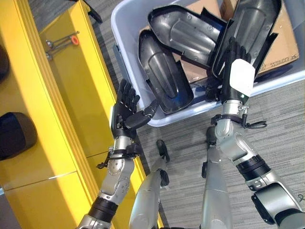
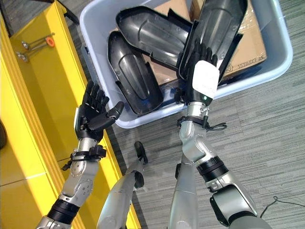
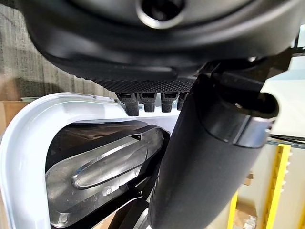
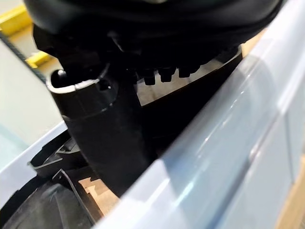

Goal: Move parts from the plastic box to the shelf.

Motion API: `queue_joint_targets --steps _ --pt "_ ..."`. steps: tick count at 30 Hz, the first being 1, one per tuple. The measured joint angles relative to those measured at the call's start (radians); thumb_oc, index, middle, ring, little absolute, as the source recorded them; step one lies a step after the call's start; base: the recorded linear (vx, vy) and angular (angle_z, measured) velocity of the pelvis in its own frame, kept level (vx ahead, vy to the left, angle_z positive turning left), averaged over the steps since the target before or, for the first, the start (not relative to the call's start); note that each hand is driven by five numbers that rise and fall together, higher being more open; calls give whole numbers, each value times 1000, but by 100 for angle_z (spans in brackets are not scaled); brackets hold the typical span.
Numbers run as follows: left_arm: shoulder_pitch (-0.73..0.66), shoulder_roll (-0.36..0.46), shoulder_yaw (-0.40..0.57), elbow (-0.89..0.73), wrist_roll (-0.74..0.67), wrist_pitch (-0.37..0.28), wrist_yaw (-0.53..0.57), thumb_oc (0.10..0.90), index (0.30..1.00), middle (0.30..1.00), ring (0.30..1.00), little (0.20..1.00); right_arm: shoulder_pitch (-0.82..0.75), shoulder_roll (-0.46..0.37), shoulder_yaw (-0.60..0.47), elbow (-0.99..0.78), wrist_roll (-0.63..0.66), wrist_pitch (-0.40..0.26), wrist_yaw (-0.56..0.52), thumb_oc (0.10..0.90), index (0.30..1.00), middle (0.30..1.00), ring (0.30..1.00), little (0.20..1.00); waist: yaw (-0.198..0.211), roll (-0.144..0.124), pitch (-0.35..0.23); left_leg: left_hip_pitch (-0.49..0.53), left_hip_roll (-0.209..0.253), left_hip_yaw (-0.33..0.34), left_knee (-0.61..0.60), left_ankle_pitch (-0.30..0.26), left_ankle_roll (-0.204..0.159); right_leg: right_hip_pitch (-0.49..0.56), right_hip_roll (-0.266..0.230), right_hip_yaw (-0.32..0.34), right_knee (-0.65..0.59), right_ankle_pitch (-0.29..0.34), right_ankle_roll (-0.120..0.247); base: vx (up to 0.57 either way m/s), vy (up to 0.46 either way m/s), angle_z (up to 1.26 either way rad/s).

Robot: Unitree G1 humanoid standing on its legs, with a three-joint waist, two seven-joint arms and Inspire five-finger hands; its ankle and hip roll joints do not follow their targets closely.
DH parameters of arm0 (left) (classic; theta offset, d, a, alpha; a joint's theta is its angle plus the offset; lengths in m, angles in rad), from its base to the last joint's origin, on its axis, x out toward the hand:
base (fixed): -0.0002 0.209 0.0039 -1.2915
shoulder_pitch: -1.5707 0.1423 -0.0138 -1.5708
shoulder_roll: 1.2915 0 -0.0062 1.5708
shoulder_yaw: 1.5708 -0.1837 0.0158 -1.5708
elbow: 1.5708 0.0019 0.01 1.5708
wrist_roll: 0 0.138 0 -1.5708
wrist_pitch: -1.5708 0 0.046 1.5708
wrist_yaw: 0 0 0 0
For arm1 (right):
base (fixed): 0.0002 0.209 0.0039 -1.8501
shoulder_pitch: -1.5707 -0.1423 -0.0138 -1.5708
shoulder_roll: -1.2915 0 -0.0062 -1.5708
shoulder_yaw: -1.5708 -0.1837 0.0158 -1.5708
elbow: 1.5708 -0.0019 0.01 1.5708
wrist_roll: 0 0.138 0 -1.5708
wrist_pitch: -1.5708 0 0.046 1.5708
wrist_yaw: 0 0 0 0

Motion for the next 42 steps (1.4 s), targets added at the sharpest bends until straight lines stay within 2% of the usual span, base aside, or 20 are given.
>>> queue_joint_targets --steps 3,9,12,14,15,16,19,20,21,22,23,24,25,26,27,28,31,37,42 --pt "-7 0 -4 -2 0 -33 0 900 1000 1000 1000 1000 -22 -2 4 4 -32 2 -19 900 1000 1000 1000 1000 1 0 0 -56 4 -5 56 -20 2 -52 -4 4 45 -16 -3 -44 -51 7" --pt "-43 32 -2 -6 0 -67 -7 900 1000 1000 1000 1000 -77 -13 25 70 -56 3 -160 900 1000 1000 1000 1000 0 0 0 -224 38 -48 306 -123 8 -184 -4 2 230 -97 -8 -24 -78 10" --pt "-55 47 16 -9 -1 -84 -42 900 1000 1000 1000 1000 -138 -19 38 118 -47 -16 -233 900 1000 1000 1000 1000 0 1 -1 -321 56 -73 447 -178 2 -259 -4 1 323 -121 -12 8 -63 -1" --pt "-60 56 27 -9 -4 -99 -46 900 1000 1000 1000 1000 -179 -18 38 149 -25 -43 -259 900 1000 1000 1000 1000 2 1 -1 -367 59 -86 495 -197 7 -293 -14 -18 334 -123 -10 18 -52 -21" --pt "-79 77 27 -16 -27 -104 -53 900 1000 1000 1000 1000 -205 -23 30 155 -14 -61 -275 900 1000 1000 1000 1000 12 1 -1 -416 73 -95 563 -217 9 -354 -18 -25 491 -195 -57 28 -50 -10" --pt "-79 83 29 -16 -35 -106 -64 900 1000 1000 1000 1000 -216 -20 25 156 -13 -64 -286 900 1000 1000 1000 1000 9 0 -2 -439 68 -105 592 -221 4 -366 -18 -18 516 -214 -38 29 -49 -3" --pt "-90 82 40 -9 -38 -145 -65 900 1000 1000 1000 1000 -271 -19 31 191 24 -113 -322 900 1000 1000 1000 1000 28 -3 -6 -496 71 -147 614 -227 2 -407 -15 -57 497 -217 -32 20 -35 -25" --pt "-95 84 47 -8 -38 -145 -66 900 1000 1000 1000 1000 -292 -17 33 200 64 -123 -324 900 1000 1000 1000 1000 35 -3 -7 -504 72 -153 614 -227 3 -419 -13 -67 526 -232 -37 19 -15 -12" --pt "-98 92 43 -7 -38 -140 -67 900 1000 1000 1000 1000 -296 -17 25 200 97 -130 -325 900 1000 1000 1000 1000 29 -4 -8 -508 69 -151 625 -227 2 -429 -19 -62 579 -274 -50 17 -2 28" --pt "-98 101 28 -1 -38 -140 -67 900 1000 1000 1000 1000 -299 -19 12 203 119 -143 -325 643 640 640 640 640 18 -5 -9 -515 54 -155 627 -226 -2 -433 -30 -49 574 -268 -42 25 11 30" --pt "-98 108 20 27 -38 -129 -66 900 1000 1000 1000 1000 -315 -21 4 219 141 -163 -316 400 300 300 300 300 22 -8 -16 -534 42 -164 700 -262 8 -440 -29 -58 545 -267 -33 24 14 -4" --pt "-83 108 10 58 -40 -103 -66 900 1000 1000 1000 1000 -335 -16 15 242 143 -170 -300 400 300 300 300 300 29 2 -27 -517 45 -180 689 -288 17 -443 -17 -69 538 -254 -17 22 12 -39" --pt "-76 113 -4 87 -41 -72 -67 900 1000 1000 1000 1000 -348 -13 18 242 149 -173 -284 400 300 300 300 300 33 -5 -30 -526 58 -158 687 -286 25 -478 -10 -48 617 -283 -29 15 1 -26" --pt "-62 113 -23 110 -41 -55 -65 900 1000 1000 1000 1000 -353 -12 17 239 151 -179 -281 400 300 300 300 300 18 -6 -30 -534 60 -151 684 -285 26 -492 -10 -28 730 -317 -56 11 -1 13" --pt "-41 114 -42 123 -42 -39 -65 900 1000 1000 1000 1000 -355 -11 16 234 151 -185 -282 400 300 300 300 300 3 -16 -35 -541 49 -147 675 -283 22 -453 -14 -25 731 -354 -55 14 -5 26" --pt "-28 113 -55 135 -43 -25 -66 900 1000 1000 1000 1000 -366 -12 19 235 151 -189 -276 400 300 300 300 300 0 -29 -38 -546 49 -142 665 -279 17 -440 -8 -23 695 -371 -45 11 -10 11" --pt "30 111 -82 149 -51 11 -86 900 1000 1000 1000 1000 -374 -19 16 250 162 -195 -243 400 300 300 300 300 13 -30 -38 -518 48 -131 610 -222 19 -419 -12 -29 652 -347 -50 12 -26 -5" --pt "7 113 -58 144 -79 11 -89 900 1000 1000 1000 1000 -355 -34 6 321 162 -198 -243 400 300 300 300 300 24 -29 -37 -453 37 -126 547 -191 28 -354 -16 -34 594 -320 -55 -1 -45 1" --pt "6 117 -51 136 -79 11 -95 900 1000 1000 1000 1000 -288 -37 0 323 163 -199 -241 400 300 300 300 300 25 -28 -37 -374 36 -126 486 -167 19 -267 -13 -55 527 -298 -46 -2 -55 -1"
